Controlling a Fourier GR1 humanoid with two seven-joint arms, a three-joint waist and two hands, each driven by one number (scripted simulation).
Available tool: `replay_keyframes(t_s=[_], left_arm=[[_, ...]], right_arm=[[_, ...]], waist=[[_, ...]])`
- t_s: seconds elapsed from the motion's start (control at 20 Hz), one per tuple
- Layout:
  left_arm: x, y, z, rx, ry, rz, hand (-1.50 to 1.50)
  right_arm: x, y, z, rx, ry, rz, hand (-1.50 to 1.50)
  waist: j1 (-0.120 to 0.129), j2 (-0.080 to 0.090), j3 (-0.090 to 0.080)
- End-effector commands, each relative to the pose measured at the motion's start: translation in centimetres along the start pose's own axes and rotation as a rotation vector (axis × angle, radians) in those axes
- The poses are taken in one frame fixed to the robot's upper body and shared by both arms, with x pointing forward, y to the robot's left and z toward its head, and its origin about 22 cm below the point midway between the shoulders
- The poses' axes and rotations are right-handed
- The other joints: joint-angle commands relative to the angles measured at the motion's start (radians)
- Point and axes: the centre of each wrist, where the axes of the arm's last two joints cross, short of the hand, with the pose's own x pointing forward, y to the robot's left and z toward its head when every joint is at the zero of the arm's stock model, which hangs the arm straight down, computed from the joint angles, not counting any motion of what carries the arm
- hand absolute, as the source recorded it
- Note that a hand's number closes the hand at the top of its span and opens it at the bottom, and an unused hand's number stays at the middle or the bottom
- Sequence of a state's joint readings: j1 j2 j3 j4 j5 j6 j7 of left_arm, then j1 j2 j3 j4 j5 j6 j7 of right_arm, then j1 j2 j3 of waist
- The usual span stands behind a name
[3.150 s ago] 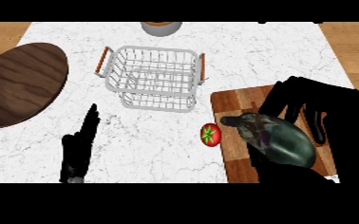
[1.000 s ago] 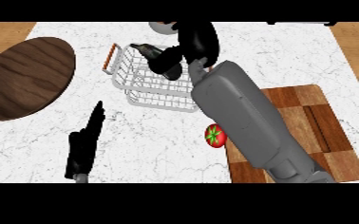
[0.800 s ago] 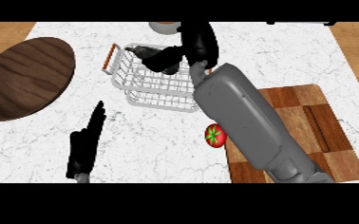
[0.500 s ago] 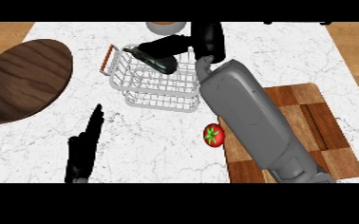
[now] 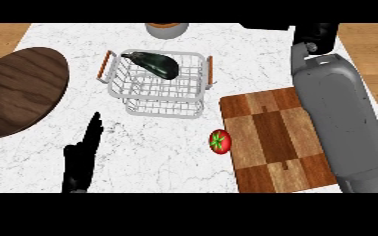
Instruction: Pick the eggplant from the cutting board and place it in the tiered basket
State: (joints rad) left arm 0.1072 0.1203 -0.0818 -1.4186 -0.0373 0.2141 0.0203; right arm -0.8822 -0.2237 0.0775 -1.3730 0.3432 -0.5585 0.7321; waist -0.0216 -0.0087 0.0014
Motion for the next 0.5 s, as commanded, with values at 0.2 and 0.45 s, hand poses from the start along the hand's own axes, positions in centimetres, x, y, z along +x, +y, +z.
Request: replay_keyframes(t_s=[0.2,0.45], left_arm=[[1.1,0.8,-0.5,0.037,0.013,0.012,0.0],[-1.2,-0.3,0.8,0.03,0.011,0.004,0.0]], right_arm=[[-1.9,-15.6,0.7,-0.071,0.016,-0.012,-1.5],[-3.6,-24.4,2.4,-0.035,0.028,0.01,-1.5]], waist=[[-0.03,-0.001,0.001],[-0.021,0.002,0.0]])
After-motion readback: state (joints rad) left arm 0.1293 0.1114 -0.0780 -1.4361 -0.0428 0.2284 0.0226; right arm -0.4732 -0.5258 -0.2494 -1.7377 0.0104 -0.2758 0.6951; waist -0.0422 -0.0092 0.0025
